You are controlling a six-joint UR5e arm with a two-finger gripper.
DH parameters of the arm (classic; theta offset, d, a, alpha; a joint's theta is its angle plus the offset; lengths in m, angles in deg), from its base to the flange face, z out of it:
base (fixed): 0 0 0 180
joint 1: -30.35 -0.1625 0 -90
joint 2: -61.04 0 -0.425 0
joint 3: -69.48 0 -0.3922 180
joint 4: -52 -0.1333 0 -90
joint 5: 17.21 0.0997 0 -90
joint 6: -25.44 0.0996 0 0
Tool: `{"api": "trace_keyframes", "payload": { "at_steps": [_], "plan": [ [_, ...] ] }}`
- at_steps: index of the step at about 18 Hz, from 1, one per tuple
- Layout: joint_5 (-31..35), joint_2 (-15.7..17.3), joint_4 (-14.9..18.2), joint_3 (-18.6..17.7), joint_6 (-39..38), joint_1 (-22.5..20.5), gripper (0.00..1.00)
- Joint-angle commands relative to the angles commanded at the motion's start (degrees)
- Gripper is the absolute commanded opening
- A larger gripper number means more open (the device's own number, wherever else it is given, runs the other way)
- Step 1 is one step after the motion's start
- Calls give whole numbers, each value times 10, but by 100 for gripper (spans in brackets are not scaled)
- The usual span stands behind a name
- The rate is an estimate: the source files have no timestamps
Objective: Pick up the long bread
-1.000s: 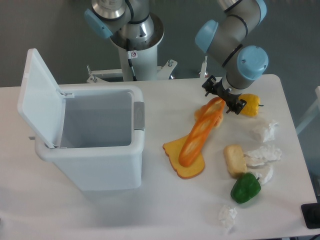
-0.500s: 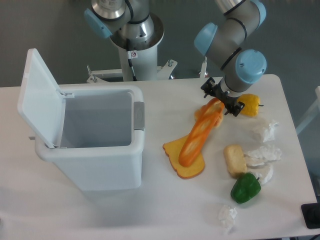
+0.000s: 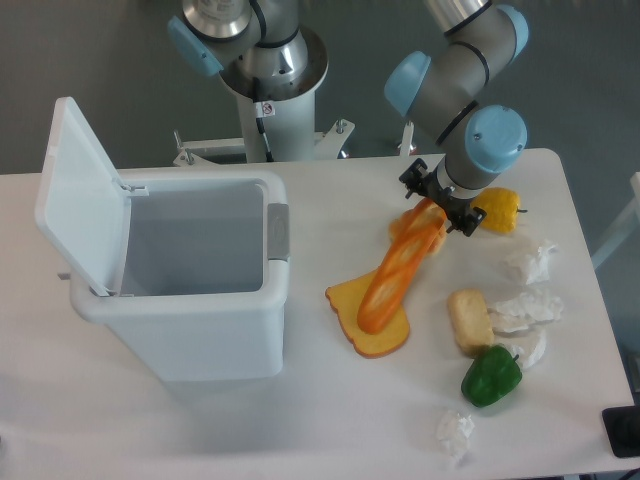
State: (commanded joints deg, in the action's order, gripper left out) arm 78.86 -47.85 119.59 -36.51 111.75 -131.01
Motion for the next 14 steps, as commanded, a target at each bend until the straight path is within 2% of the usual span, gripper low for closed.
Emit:
{"api": "trace_keyframes", "payload": {
  "at_steps": [3,8,12,14],
  "plan": [
    [-1,0,0,0,-1,0,99],
    [0,-8,-7,3,-64,18,70],
    [0,-9,-11,5,-68,18,63],
    [0,-8,-11,6,-69,18,50]
  ]
}}
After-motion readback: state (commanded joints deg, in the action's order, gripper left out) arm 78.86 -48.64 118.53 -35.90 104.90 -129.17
